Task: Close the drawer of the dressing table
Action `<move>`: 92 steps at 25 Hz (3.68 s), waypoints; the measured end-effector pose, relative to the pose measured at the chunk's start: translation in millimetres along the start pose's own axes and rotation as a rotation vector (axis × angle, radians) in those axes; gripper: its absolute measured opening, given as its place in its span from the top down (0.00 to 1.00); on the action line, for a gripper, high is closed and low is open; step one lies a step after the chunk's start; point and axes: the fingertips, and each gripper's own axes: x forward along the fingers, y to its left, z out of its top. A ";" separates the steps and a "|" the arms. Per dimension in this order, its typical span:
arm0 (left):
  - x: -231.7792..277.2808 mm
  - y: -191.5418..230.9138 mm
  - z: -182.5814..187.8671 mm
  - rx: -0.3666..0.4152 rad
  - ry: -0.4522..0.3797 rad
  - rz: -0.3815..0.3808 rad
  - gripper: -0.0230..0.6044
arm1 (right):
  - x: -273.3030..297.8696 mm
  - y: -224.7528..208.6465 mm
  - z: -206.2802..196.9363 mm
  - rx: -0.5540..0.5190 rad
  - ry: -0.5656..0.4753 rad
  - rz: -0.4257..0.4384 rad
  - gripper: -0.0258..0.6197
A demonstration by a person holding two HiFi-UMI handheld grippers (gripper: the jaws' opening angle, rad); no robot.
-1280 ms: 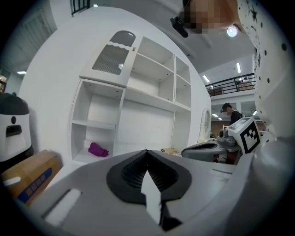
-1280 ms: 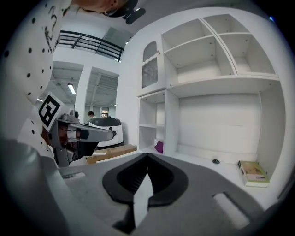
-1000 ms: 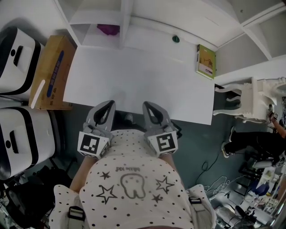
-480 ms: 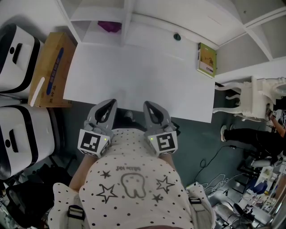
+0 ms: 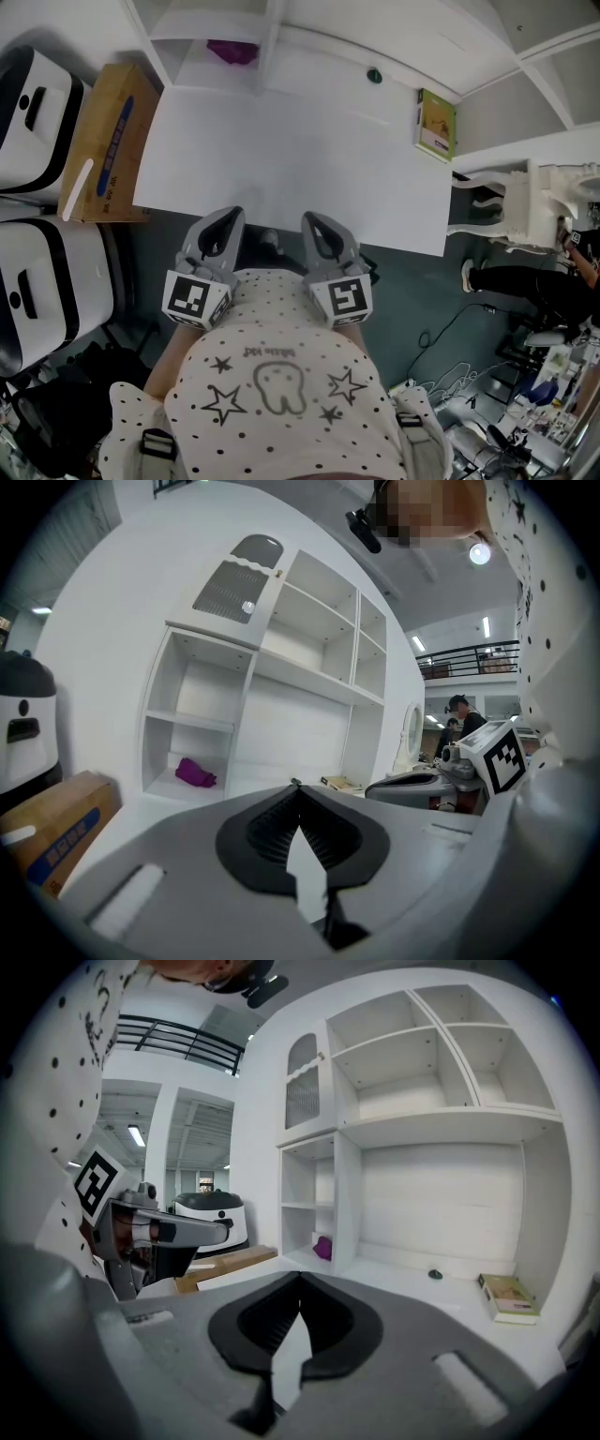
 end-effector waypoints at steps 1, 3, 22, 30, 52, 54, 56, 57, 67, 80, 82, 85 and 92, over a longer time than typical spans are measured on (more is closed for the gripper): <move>-1.9 0.8 -1.0 -0.002 0.000 -0.002 0.97 | 0.1 1.5 0.1 0.003 0.003 -0.005 0.96; -4.7 2.8 -1.5 -0.003 0.002 -0.006 0.97 | 0.2 3.6 -0.4 0.010 0.006 -0.015 0.96; -39.9 69.1 29.4 -0.057 0.023 -0.088 0.97 | 27.7 62.3 18.1 0.018 0.076 -0.143 0.96; -36.4 73.0 42.4 -0.046 0.017 -0.130 0.97 | 33.4 69.4 21.3 -0.004 0.093 -0.144 0.96; -46.3 86.2 31.2 0.023 0.066 -0.231 0.97 | 88.1 132.4 20.6 -0.070 0.119 0.056 0.96; -48.8 90.4 32.4 0.018 0.050 -0.225 0.97 | 90.4 134.4 20.3 -0.074 0.121 0.057 0.96; -50.8 92.2 34.1 0.006 0.038 -0.216 0.96 | 89.3 135.0 20.2 -0.077 0.114 0.059 0.96; -51.2 91.5 35.3 0.001 0.034 -0.213 0.96 | 87.5 134.2 20.7 -0.076 0.111 0.058 0.96; -45.1 83.6 37.5 -0.055 -0.004 -0.180 0.96 | 66.4 117.3 14.3 -0.081 0.118 0.025 0.96; -41.7 66.6 31.2 -0.086 0.007 -0.123 0.96 | 47.8 99.7 9.1 -0.097 0.118 0.044 0.96; -37.7 52.6 29.3 -0.083 0.024 -0.116 0.96 | 37.4 90.2 7.7 -0.092 0.105 0.048 0.96; -37.6 40.5 27.7 -0.083 0.019 -0.099 0.96 | 28.3 84.4 5.6 -0.100 0.100 0.065 0.96; -38.8 18.5 5.7 -0.083 0.012 -0.059 0.96 | 12.8 76.7 -9.8 -0.139 0.114 0.099 0.96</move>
